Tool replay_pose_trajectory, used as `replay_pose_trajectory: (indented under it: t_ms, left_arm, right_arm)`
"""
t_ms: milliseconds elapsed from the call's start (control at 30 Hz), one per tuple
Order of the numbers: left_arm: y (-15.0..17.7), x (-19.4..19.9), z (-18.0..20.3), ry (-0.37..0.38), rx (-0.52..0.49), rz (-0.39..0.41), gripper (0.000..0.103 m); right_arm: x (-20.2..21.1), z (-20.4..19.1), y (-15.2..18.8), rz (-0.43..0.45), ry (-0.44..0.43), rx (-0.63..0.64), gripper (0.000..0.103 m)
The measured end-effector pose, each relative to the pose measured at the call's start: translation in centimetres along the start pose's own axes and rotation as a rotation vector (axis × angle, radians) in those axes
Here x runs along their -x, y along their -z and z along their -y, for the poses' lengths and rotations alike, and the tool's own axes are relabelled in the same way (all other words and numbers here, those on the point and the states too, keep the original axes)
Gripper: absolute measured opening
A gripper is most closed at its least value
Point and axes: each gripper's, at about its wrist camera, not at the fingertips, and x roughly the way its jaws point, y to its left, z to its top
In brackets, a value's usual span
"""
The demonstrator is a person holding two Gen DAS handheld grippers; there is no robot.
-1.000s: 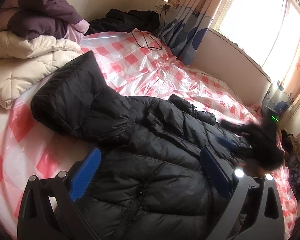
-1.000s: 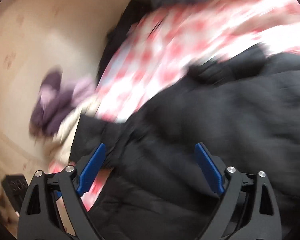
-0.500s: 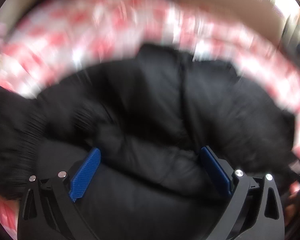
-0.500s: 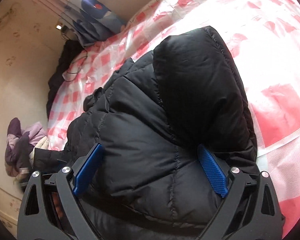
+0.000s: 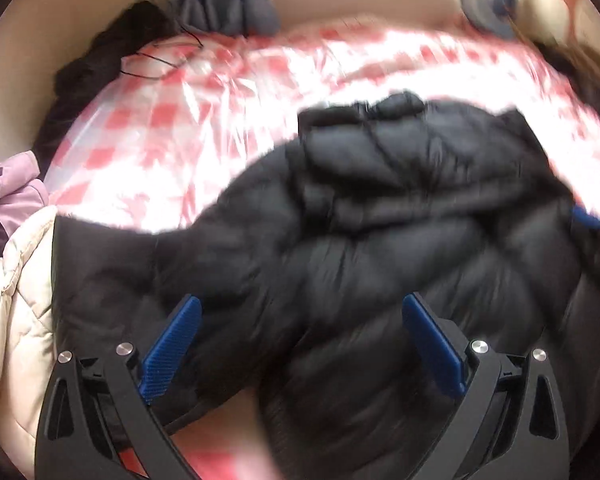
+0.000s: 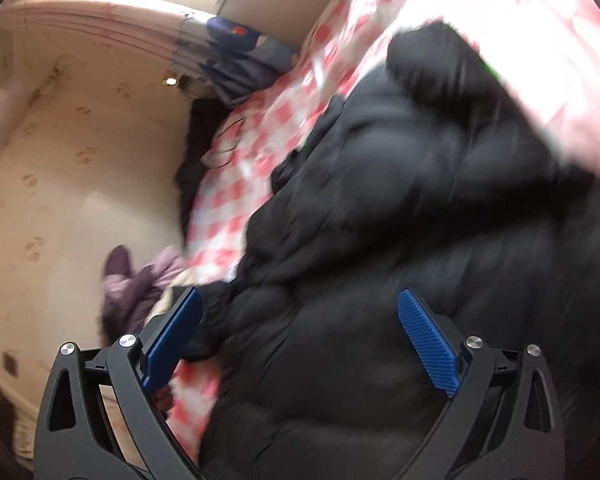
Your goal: Fold large clothes
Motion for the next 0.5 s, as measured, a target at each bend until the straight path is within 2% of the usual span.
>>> replay_pose_trajectory:
  t_ms: [67, 133, 200, 333, 433, 467, 500]
  left_arm:
    - [1.3, -0.5, 0.0, -0.071, -0.090, -0.026, 0.097]
    - [2.2, -1.2, 0.4, -0.190, -0.206, -0.039, 0.097]
    - [2.7, -1.7, -0.3, -0.246, -0.244, -0.051, 0.097]
    - [2.6, -3.1, -0.7, -0.230, -0.279, -0.074, 0.097]
    - [2.2, -5.1, -0.6, -0.230, -0.301, -0.120, 0.095]
    - [2.1, -5.9, -0.7, -0.243, -0.300, -0.145, 0.083]
    - [2.0, -6.7, -1.1, -0.237, -0.283, -0.182, 0.057]
  right_arm:
    - [-0.8, -0.3, 1.8, -0.025, -0.012, -0.006, 0.095]
    - [-2.5, -0.4, 2.5, -0.083, 0.002, 0.004, 0.095]
    - [-3.0, -0.6, 2.8, -0.074, 0.013, 0.010, 0.095]
    - [-3.3, -0.5, 3.1, -0.088, 0.020, 0.012, 0.095]
    - [-3.2, -0.2, 2.9, -0.088, 0.015, 0.002, 0.095]
    - [-3.5, -0.1, 2.8, -0.088, 0.015, 0.000, 0.095]
    - [-3.5, -0.1, 2.8, -0.088, 0.015, 0.000, 0.095]
